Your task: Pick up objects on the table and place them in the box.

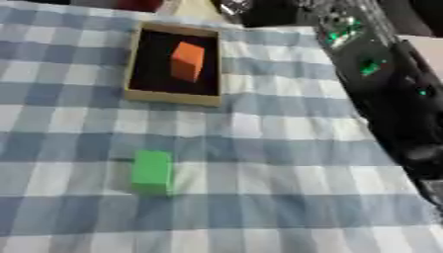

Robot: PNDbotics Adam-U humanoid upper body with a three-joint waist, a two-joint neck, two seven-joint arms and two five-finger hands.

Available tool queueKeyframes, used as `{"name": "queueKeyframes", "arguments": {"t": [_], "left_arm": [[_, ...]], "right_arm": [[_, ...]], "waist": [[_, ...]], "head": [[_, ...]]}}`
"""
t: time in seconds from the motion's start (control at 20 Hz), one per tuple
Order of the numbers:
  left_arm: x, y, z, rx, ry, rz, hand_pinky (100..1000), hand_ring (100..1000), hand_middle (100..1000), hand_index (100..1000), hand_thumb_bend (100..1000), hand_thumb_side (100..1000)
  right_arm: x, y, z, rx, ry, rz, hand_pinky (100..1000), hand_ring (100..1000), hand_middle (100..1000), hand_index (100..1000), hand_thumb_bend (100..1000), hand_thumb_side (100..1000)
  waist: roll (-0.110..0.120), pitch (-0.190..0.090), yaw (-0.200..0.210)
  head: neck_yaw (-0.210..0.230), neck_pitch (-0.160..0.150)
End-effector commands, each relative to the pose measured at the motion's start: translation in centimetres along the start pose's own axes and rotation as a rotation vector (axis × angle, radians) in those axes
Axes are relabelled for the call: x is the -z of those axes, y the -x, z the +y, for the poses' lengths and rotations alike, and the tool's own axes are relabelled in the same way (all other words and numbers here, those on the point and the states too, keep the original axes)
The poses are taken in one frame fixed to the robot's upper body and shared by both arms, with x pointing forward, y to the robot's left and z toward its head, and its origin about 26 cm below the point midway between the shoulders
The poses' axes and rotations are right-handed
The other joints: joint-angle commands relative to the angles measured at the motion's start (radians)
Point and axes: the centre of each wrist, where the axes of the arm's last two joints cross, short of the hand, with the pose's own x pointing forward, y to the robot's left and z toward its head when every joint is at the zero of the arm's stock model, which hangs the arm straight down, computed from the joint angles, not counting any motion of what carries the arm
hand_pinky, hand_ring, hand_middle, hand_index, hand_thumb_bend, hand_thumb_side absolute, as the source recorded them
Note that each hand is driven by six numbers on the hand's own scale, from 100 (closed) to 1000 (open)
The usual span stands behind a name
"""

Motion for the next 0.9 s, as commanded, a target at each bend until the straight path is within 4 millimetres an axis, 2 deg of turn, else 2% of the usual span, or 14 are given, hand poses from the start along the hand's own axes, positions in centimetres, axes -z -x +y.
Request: {"name": "queueKeyframes", "arguments": {"t": [0.05,0.1,0.15,0.4,0.5,0.55,0.6,0.9], "left_arm": [[1.7,-1.1,0.7,0.136,0.109,-0.020,758,759,718,831,476,970],[2.2,-1.3,0.5,0.171,0.141,-0.019,757,758,717,831,487,973],[2.6,-1.6,0.3,0.208,0.181,-0.022,760,755,713,828,603,997],[4.3,-3.0,-1.1,0.382,0.437,-0.072,792,769,735,851,666,1000],[4.9,-3.6,-1.7,0.425,0.548,-0.099,803,778,746,858,690,972],[5.2,-3.9,-1.9,0.438,0.590,-0.108,813,788,756,865,758,957],[5.6,-4.3,-2.2,0.449,0.640,-0.120,817,790,758,866,736,964],[6.7,-6.1,-4.6,0.454,0.935,-0.150,827,789,754,859,765,859]], "right_arm": [[-2.6,-2.1,-3.4,-0.034,0.089,-0.068,861,842,726,863,164,603],[-3.2,-2.2,-3.6,-0.029,0.101,-0.073,860,842,726,863,160,604],[-3.7,-2.0,-3.7,-0.025,0.112,-0.073,859,842,724,861,118,607],[-5.3,-0.4,-3.6,-0.036,0.181,-0.066,857,841,725,859,100,626],[-6.0,0.4,-3.4,-0.039,0.221,-0.058,857,840,724,855,102,644],[-6.3,0.7,-3.2,-0.040,0.236,-0.055,857,839,722,850,100,648],[-6.6,1.0,-3.1,-0.041,0.247,-0.050,856,839,722,848,100,652],[-8.0,2.1,-2.2,-0.038,0.289,-0.028,855,835,718,843,100,683]], "waist": [[0.014,-0.021,-0.009],[0.016,-0.021,-0.012],[0.017,-0.020,-0.018],[0.023,-0.016,-0.038],[0.026,-0.015,-0.042],[0.026,-0.014,-0.043],[0.027,-0.014,-0.046],[0.027,-0.014,-0.058]], "head": [[0.024,-0.004],[0.029,-0.003],[0.034,-0.003],[0.045,0.003],[0.046,0.005],[0.047,0.005],[0.049,0.004],[0.058,0.004]]}}
